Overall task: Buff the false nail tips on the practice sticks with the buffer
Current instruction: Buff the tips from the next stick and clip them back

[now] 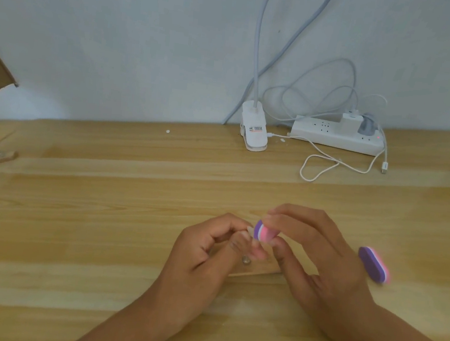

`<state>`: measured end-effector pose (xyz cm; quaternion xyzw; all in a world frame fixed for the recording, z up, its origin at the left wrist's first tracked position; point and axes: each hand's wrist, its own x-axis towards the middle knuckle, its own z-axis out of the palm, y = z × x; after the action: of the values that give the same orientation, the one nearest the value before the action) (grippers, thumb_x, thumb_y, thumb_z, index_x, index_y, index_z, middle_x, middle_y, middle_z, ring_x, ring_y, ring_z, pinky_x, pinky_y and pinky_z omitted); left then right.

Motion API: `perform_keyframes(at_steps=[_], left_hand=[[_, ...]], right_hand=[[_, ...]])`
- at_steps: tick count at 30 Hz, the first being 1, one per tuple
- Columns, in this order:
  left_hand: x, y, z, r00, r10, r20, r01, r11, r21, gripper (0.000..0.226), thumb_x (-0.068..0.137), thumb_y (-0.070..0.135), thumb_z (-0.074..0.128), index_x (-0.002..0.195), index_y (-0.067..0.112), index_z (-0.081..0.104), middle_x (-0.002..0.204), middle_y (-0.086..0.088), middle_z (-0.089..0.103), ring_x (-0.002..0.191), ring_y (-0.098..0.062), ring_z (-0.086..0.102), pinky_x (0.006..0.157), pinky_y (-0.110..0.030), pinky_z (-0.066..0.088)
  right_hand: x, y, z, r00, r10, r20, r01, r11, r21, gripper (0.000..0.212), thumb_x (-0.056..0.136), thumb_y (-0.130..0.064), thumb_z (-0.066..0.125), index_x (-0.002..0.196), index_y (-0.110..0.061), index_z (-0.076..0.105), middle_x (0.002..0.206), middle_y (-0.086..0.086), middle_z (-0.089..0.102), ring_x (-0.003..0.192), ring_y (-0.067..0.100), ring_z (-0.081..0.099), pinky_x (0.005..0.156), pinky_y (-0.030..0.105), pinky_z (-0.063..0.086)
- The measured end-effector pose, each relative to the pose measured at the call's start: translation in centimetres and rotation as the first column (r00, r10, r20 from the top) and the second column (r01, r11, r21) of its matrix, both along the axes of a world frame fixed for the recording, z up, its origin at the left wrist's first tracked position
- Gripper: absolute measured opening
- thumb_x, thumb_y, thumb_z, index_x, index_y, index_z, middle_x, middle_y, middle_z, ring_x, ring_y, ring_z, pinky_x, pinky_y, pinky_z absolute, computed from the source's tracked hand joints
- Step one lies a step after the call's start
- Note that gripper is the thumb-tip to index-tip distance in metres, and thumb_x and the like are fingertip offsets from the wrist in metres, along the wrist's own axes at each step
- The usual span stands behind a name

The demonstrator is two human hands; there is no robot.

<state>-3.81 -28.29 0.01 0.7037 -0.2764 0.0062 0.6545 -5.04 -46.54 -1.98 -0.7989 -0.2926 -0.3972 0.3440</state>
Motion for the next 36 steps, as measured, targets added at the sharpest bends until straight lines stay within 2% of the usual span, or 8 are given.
perform_keyframes(at_steps=[4,10,16,22,26,29,31,36], left_hand=[[0.05,0.07,0.09,0.999,0.008,0.034,-0.008,1.000,0.017,0.022,0.098,0.009,0.046,0.084,0.008,0.063,0.076,-0.003,0.070,0.065,0.002,0.058,0.065,-0.006,0.041],[0.18,0.14,-0.01,0.999,-0.009,0.044,0.008,1.000,0.018,0.026,0.098,0.024,0.048,0.086,0.006,0.063,0.067,0.002,0.060,0.067,-0.011,0.057,0.069,-0.020,0.045],[0.09,-0.09,0.16,1.000,-0.004,0.011,0.003,1.000,0.021,0.024,0.099,0.018,0.048,0.081,0.012,0.062,0.061,0.008,0.051,0.059,-0.005,0.047,0.062,-0.014,0.039],[0.02,-0.12,0.17,1.000,-0.024,0.008,0.024,0.999,0.022,0.026,0.096,0.030,0.045,0.080,0.017,0.061,0.061,0.008,0.052,0.060,-0.008,0.048,0.062,-0.017,0.040],[0.17,-0.04,-0.14,1.000,-0.026,-0.002,0.026,1.000,-0.001,0.030,0.098,0.030,0.043,0.082,0.010,0.059,0.062,0.006,0.052,0.062,-0.019,0.052,0.066,-0.024,0.044],[0.18,-0.04,-0.18,1.000,-0.028,0.010,0.027,1.000,0.013,0.028,0.098,0.032,0.041,0.082,0.016,0.058,0.065,0.004,0.057,0.070,-0.029,0.058,0.070,-0.030,0.047],[0.22,-0.02,-0.22,0.999,-0.027,0.020,0.026,0.999,0.037,0.027,0.099,0.032,0.041,0.084,0.018,0.059,0.067,0.004,0.060,0.073,-0.026,0.061,0.072,-0.032,0.049],[0.28,-0.04,-0.27,0.998,-0.020,0.062,0.015,0.997,0.076,0.026,0.101,0.015,0.040,0.089,0.014,0.064,0.072,0.002,0.065,0.073,-0.010,0.062,0.074,-0.017,0.044]], right_hand=[[0.20,-0.33,0.17,0.999,-0.032,-0.030,0.033,0.999,0.037,0.029,0.095,-0.005,0.056,0.122,-0.013,0.062,0.117,0.005,0.063,0.114,0.015,0.060,0.100,0.023,0.045],[0.05,-0.15,0.00,0.998,0.062,-0.021,-0.063,0.998,-0.031,0.031,0.096,-0.002,0.055,0.124,-0.008,0.065,0.121,0.006,0.063,0.114,0.018,0.061,0.097,0.027,0.047],[-0.02,0.14,0.04,0.996,0.084,0.020,-0.083,0.995,-0.062,0.025,0.098,-0.004,0.055,0.120,-0.005,0.065,0.120,0.007,0.064,0.113,0.016,0.062,0.096,0.024,0.047],[-0.08,0.41,-0.13,0.997,0.071,0.042,-0.068,0.995,-0.069,0.027,0.092,0.002,0.060,0.118,-0.005,0.068,0.119,0.012,0.066,0.111,0.020,0.064,0.094,0.027,0.049],[0.35,-0.17,0.03,1.000,0.000,-0.024,-0.001,0.999,-0.032,0.028,0.093,0.000,0.057,0.118,-0.004,0.069,0.119,0.009,0.066,0.112,0.017,0.062,0.097,0.025,0.048],[0.56,-0.38,0.27,0.995,-0.064,-0.080,0.069,0.995,0.070,0.026,0.095,-0.008,0.056,0.120,-0.009,0.066,0.117,0.006,0.066,0.113,0.013,0.062,0.100,0.021,0.045],[0.35,-0.17,0.24,0.997,-0.037,-0.069,0.041,0.997,0.067,0.027,0.095,-0.008,0.056,0.121,-0.012,0.063,0.117,0.005,0.066,0.114,0.012,0.061,0.101,0.020,0.043],[0.11,0.06,0.02,0.998,0.059,-0.009,-0.059,0.998,-0.036,0.027,0.095,-0.004,0.058,0.120,-0.009,0.067,0.121,0.005,0.063,0.114,0.015,0.062,0.099,0.024,0.047]])
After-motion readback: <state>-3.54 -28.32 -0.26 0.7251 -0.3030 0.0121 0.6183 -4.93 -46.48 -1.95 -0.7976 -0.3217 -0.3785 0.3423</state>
